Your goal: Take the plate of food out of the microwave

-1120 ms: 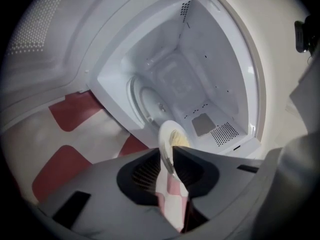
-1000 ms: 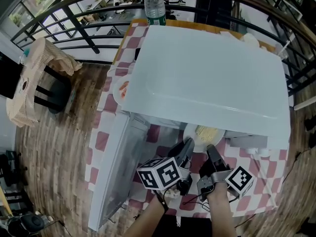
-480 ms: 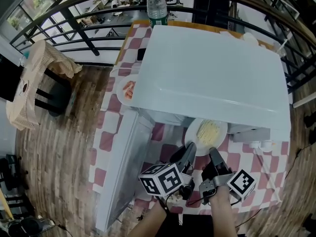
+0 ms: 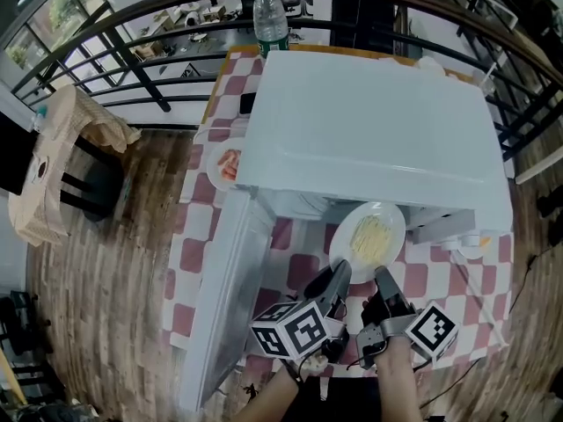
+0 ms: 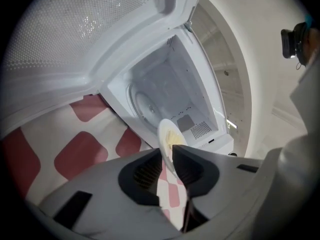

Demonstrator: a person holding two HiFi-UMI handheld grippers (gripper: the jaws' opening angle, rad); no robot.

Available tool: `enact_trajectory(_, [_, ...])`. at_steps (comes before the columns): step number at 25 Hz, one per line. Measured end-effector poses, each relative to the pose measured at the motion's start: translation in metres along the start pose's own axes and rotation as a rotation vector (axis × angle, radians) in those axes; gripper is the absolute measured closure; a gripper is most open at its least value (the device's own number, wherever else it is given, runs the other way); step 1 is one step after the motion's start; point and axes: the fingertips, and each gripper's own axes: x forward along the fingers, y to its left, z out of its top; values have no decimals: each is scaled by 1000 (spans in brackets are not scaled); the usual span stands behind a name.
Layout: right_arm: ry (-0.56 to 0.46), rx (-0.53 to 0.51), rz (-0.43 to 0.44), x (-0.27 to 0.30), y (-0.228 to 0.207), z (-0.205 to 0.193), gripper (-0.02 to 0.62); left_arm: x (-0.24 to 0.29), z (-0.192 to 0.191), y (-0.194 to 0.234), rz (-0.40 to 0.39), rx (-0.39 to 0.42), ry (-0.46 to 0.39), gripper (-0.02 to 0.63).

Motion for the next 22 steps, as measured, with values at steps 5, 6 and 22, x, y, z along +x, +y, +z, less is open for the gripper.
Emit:
enact_trajectory(5, [-4,0,3,-10,-2,-3,571,-8,-7,-4,-4,4,-6,512])
enact_trajectory(6, [-4,4,6,-12,-2,-3,571,-9,-8,-6,-3,10,-8,512])
enact_trajectory(22, [55,-4,56,-88,-16,-25,572,-67,-66,-39,40,27,-108,511])
